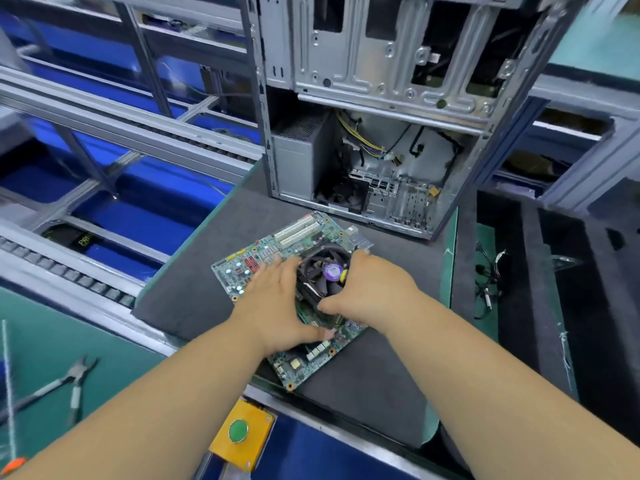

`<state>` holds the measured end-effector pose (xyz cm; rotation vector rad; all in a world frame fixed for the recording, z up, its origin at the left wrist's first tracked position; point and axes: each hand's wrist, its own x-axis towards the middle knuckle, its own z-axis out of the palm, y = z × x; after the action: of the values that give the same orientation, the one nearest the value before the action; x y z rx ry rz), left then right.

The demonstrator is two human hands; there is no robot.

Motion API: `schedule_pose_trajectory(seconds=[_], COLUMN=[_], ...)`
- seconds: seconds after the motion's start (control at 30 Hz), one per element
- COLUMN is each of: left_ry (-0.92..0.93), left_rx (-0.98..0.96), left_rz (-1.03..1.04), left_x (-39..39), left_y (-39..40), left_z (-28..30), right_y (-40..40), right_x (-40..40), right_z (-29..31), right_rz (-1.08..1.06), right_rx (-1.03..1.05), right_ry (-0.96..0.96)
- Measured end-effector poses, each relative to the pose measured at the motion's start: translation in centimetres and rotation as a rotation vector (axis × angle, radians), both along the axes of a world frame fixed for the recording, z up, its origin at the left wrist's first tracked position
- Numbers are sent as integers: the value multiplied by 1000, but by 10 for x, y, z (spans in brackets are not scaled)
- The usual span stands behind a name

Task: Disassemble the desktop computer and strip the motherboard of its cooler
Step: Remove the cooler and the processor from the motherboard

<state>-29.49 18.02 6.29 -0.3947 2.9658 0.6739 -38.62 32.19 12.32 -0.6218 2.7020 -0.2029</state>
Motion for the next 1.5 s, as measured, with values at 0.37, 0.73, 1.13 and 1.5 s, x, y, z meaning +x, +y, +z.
schedule_pose_trajectory(seconds=[0.37, 0.73, 1.13, 1.5], left_ry=[-57, -67, 91, -172], left_rx=[-136, -91, -109, -533], left_rz=[20, 8, -186, -516], left_x=[-5, -5, 0, -10], left_y=[1, 1, 5, 47], left_z=[-8, -3, 29, 16], right_y=[-1, 6, 80, 98], right_x=[-9, -14, -36, -37], right_z=[10, 42, 52, 36], right_rz=[-23, -128, -444, -482], right_rx=[74, 24, -294, -337], right_ry=[-32, -71, -160, -165])
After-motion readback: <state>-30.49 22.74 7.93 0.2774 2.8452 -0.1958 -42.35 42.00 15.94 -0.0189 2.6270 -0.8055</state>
